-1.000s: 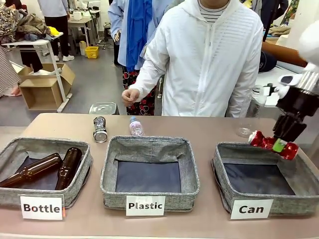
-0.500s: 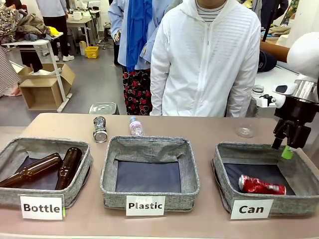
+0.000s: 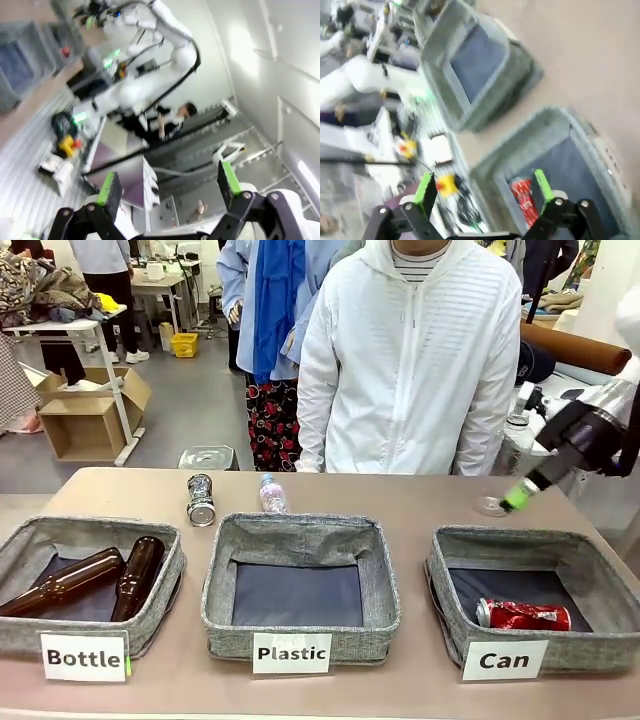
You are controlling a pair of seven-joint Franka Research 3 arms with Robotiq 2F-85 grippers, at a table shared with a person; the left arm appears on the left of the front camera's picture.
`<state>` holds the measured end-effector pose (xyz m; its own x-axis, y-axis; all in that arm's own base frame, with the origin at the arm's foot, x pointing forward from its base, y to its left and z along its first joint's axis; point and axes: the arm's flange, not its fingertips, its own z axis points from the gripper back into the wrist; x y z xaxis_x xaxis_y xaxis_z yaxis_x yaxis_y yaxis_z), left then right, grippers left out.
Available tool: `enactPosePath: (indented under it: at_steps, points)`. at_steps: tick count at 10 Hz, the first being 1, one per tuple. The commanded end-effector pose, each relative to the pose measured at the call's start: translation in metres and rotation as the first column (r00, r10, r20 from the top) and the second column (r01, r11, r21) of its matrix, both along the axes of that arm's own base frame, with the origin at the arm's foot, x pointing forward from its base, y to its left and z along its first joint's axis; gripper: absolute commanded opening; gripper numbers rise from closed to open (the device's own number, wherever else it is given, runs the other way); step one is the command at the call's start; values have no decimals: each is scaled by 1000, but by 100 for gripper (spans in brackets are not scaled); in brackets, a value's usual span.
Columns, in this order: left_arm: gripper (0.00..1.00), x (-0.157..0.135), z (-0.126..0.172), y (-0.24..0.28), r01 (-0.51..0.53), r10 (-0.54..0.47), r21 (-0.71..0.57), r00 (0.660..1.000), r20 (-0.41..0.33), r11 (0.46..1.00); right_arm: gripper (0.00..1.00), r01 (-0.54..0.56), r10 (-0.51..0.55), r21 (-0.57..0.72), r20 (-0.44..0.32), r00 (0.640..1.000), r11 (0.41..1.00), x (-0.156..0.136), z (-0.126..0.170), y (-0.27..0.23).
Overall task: Sort the can waste into the basket.
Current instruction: Pick up the can waste from the table and place it in the right Fabric basket.
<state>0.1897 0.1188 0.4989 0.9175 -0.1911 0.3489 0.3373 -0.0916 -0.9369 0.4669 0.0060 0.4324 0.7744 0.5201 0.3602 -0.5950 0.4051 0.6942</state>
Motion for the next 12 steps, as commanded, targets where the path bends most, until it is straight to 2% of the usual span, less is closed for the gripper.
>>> enactPosePath:
  at_steps: [1, 2, 3, 4, 5, 6, 7, 12]
  points:
    - [100, -6, -10, -18, 117, -116, 120, 993, -11, 986, 100, 687, -575, 306, -384, 722, 659, -3, 7, -2]
    - [100, -5, -17, -22, 128, -127, 124, 992, -17, 984, 100, 737, -544, 290, -523, 656, 610, -12, 5, -13]
    - [100, -3, -23, -23, 149, -148, 130, 989, -19, 980, 100, 812, -578, 258, -594, 560, 523, -19, 1, -30]
    - [100, 3, -29, -21, 115, -118, 183, 993, 9, 976, 100, 883, -626, 255, -630, 461, 394, -27, -3, -47]
    - [100, 10, -33, -15, 47, -60, 221, 997, 51, 974, 100, 913, -651, 271, -640, 408, 305, -38, -7, -62]
    - [100, -1, -20, -28, 138, -134, 151, 990, -36, 979, 100, 919, -672, 306, -629, 390, 247, -50, -9, -73]
    - [100, -1, -20, -28, 138, -134, 151, 990, -36, 979, 100, 623, -494, 160, -474, 729, 766, -23, -12, -64]
    - [100, -1, -20, -28, 138, -134, 151, 990, -36, 979, 100, 623, -494, 160, -474, 729, 766, -23, -12, -64]
